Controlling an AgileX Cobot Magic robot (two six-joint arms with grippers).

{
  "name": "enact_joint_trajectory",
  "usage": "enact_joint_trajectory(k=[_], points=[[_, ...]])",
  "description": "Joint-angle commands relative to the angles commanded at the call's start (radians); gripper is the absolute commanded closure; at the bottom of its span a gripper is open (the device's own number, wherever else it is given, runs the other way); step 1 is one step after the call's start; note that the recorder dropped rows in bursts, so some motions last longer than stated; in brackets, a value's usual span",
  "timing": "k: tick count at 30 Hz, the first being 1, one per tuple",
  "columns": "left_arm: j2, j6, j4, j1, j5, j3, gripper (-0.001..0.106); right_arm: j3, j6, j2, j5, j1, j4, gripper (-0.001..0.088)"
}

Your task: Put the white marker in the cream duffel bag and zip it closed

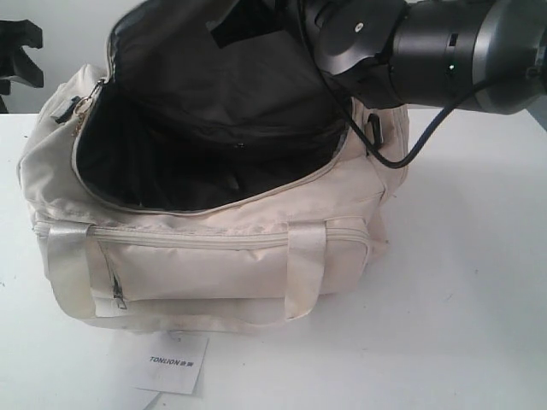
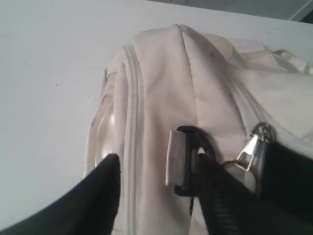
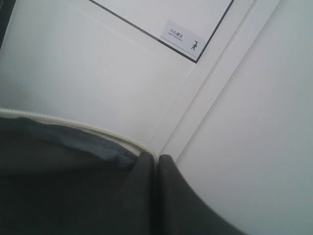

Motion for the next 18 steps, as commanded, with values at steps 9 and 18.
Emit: enact_joint_trajectory(k=[9,18], points=[[0.118,0.015,-0.063,0.000,-0.029,-0.063,0.042,0.000,0.000,0.000,0.010,0.000,0.000,0.0868],[0.232,0.027,-0.076,0.000,-0.085,-0.139,0.042,0.000,0.000,0.000,0.182,0.000,0.000,0.0868]])
